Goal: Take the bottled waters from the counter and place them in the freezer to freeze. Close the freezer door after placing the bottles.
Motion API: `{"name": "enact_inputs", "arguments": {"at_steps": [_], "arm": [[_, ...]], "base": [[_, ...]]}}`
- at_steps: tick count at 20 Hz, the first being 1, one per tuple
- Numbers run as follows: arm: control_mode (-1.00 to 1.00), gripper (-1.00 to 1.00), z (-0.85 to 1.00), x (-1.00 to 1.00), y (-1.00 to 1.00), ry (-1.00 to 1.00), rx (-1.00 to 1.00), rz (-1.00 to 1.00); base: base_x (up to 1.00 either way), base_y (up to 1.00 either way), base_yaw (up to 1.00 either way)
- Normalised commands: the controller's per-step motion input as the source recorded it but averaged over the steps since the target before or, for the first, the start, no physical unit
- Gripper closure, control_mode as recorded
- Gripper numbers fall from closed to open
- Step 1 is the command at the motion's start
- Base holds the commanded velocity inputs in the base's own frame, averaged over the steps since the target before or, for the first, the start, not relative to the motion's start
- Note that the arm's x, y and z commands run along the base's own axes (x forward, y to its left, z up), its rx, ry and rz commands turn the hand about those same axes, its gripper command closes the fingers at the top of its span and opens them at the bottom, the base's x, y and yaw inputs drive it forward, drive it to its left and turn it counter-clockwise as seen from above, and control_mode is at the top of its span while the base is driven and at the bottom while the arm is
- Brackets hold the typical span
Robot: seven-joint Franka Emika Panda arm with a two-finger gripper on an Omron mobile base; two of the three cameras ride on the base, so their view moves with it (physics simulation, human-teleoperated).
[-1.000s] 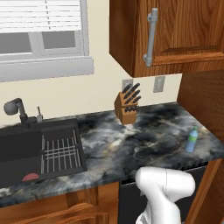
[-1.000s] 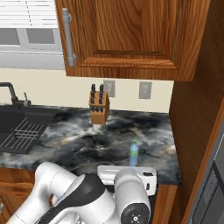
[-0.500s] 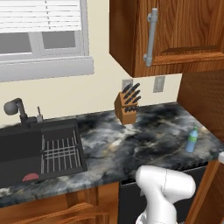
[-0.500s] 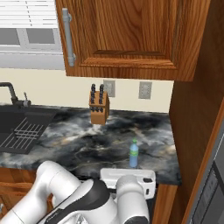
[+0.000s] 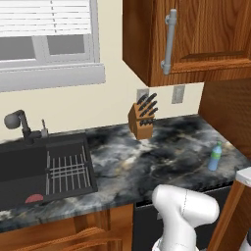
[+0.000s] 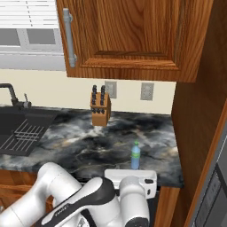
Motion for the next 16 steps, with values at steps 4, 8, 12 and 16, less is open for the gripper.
{"name": "enact_inputs", "arguments": {"at_steps": [4, 8, 12, 16], "arm": [[-1.00, -1.00, -0.06, 0.11, -0.02, -0.06, 0.00, 0.00], [-1.00, -1.00, -0.22, 0.00, -0.08, -0.04, 0.00, 0.00], [-1.00, -1.00, -0.27, 0.00, -0.15, -0.03, 0.00, -0.02], [-1.00, -1.00, -0.29, 0.00, -0.13, -0.01, 0.00, -0.07]], "base": [[0.00, 0.00, 0.00], [0.00, 0.00, 0.00], [0.00, 0.00, 0.00], [0.00, 0.00, 0.00]]}}
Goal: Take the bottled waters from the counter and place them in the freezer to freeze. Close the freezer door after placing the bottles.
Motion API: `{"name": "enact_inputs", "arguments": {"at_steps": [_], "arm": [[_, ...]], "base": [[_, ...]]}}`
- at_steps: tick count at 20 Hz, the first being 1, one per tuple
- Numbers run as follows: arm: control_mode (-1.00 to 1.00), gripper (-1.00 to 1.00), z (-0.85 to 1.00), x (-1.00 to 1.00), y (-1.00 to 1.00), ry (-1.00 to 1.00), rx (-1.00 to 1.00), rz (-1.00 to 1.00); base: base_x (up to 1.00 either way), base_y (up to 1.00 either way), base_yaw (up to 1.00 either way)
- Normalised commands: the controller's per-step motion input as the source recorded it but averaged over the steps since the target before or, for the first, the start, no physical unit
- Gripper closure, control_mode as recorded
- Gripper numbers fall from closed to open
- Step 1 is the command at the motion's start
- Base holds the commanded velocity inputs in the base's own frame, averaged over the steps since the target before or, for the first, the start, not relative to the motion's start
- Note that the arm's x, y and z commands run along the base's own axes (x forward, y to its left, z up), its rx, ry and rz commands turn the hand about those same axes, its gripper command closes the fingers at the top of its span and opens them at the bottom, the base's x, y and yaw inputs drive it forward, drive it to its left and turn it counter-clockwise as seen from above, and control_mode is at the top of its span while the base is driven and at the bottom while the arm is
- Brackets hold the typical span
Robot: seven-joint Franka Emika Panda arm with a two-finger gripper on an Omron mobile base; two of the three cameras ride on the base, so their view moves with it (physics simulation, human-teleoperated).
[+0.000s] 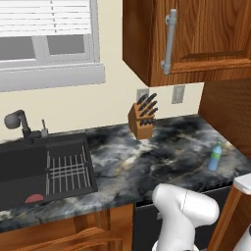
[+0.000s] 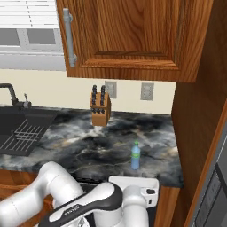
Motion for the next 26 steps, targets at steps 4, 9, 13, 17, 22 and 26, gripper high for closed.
{"name": "enact_inputs", "arguments": {"at_steps": [4, 9, 13, 17, 22, 26], "arm": [[-1.00, -1.00, -0.08, 0.04, -0.04, 0.00, 0.00, -0.12], [-1.00, -1.00, 0.00, 0.18, 0.00, 0.04, -0.07, -0.14], [-1.00, -1.00, -0.03, 0.18, 0.00, 0.02, -0.08, -0.14], [-1.00, -1.00, -0.01, 0.06, 0.10, 0.00, 0.00, -0.03], [-1.00, -1.00, 0.00, 0.01, 0.11, 0.00, 0.00, 0.03], [-1.00, -1.00, 0.00, 0.03, 0.03, 0.00, 0.00, 0.07]], "base": [[0.00, 0.00, 0.00], [0.00, 0.00, 0.00], [0.00, 0.00, 0.00], [0.00, 0.00, 0.00], [0.00, 0.00, 0.00], [0.00, 0.00, 0.00]]}}
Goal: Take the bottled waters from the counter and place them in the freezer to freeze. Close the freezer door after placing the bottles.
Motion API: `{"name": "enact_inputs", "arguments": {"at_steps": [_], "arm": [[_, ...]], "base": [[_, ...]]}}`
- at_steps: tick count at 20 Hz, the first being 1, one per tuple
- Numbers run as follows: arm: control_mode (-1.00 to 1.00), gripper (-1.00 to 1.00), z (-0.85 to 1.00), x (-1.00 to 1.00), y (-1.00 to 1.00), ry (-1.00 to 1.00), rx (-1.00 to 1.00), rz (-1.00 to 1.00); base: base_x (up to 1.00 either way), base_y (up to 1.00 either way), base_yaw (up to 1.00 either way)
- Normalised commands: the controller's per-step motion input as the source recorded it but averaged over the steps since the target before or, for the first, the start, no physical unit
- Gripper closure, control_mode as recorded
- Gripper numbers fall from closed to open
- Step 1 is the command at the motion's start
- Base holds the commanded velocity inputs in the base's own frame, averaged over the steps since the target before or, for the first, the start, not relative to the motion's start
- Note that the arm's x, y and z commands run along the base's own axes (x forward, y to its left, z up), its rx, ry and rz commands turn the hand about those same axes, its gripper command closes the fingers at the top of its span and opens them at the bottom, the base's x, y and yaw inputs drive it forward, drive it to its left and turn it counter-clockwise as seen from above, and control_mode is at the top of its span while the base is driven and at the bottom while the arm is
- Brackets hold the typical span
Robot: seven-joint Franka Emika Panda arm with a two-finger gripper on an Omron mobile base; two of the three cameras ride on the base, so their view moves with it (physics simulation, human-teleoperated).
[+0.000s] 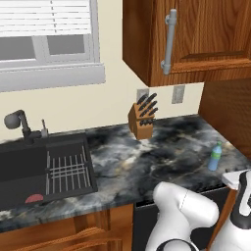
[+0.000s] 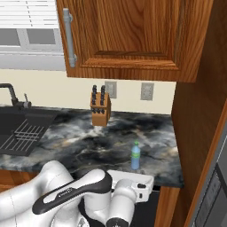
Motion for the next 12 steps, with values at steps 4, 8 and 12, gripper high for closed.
{"name": "enact_inputs", "arguments": {"at_steps": [4, 8, 12], "arm": [[-1.00, -1.00, 0.00, 0.01, 0.00, 0.00, 0.00, 0.07], [-1.00, -1.00, 0.00, 0.08, 0.00, 0.00, 0.00, 0.06], [-1.00, -1.00, 0.00, 0.20, 0.00, 0.00, 0.00, 0.04]], "base": [[0.00, 0.00, 0.00], [0.00, 0.00, 0.00], [0.00, 0.00, 0.00]]}}
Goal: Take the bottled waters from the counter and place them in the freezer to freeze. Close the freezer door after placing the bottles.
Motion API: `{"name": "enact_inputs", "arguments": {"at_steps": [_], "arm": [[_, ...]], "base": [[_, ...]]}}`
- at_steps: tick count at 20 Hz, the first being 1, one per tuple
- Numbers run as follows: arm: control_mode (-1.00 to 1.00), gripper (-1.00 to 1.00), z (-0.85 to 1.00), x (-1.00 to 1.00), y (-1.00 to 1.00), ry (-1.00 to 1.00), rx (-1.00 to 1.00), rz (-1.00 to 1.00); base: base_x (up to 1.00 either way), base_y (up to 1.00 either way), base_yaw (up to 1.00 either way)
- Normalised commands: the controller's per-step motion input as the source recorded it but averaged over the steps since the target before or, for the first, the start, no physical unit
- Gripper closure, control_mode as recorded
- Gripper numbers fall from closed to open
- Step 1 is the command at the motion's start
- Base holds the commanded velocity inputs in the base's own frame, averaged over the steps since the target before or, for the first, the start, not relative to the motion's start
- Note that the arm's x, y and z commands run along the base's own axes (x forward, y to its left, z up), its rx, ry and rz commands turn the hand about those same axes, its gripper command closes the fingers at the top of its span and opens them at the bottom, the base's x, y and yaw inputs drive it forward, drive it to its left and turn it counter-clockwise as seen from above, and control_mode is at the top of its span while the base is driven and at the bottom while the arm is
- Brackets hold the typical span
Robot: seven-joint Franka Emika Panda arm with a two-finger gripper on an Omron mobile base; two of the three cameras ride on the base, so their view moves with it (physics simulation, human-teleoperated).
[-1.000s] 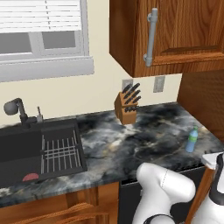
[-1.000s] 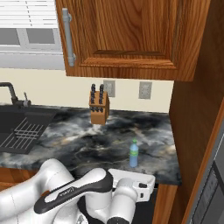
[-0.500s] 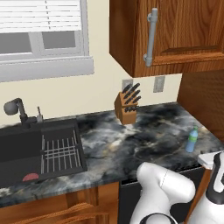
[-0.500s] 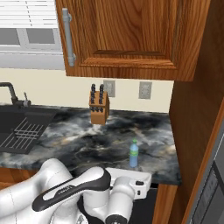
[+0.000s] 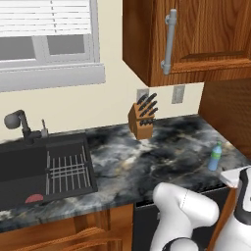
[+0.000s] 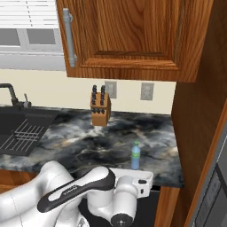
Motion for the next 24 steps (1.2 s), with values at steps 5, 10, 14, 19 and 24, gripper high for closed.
{"name": "enact_inputs", "arguments": {"at_steps": [5, 10, 14, 19, 24], "arm": [[-1.00, -1.00, 0.00, 0.27, 0.00, 0.00, 0.00, 0.01], [-1.00, -1.00, -0.08, 0.19, 0.00, 0.00, 0.00, 0.00], [-1.00, -1.00, -0.16, 0.11, 0.00, 0.00, 0.00, 0.00], [-1.00, -1.00, -0.21, 0.19, 0.00, 0.00, -0.03, 0.00], [-1.00, -1.00, -0.10, 0.17, 0.00, 0.00, -0.01, 0.00]], "base": [[0.00, 0.00, 0.00], [0.00, 0.00, 0.00], [0.00, 0.00, 0.00], [0.00, 0.00, 0.00], [0.00, 0.00, 0.00]]}}
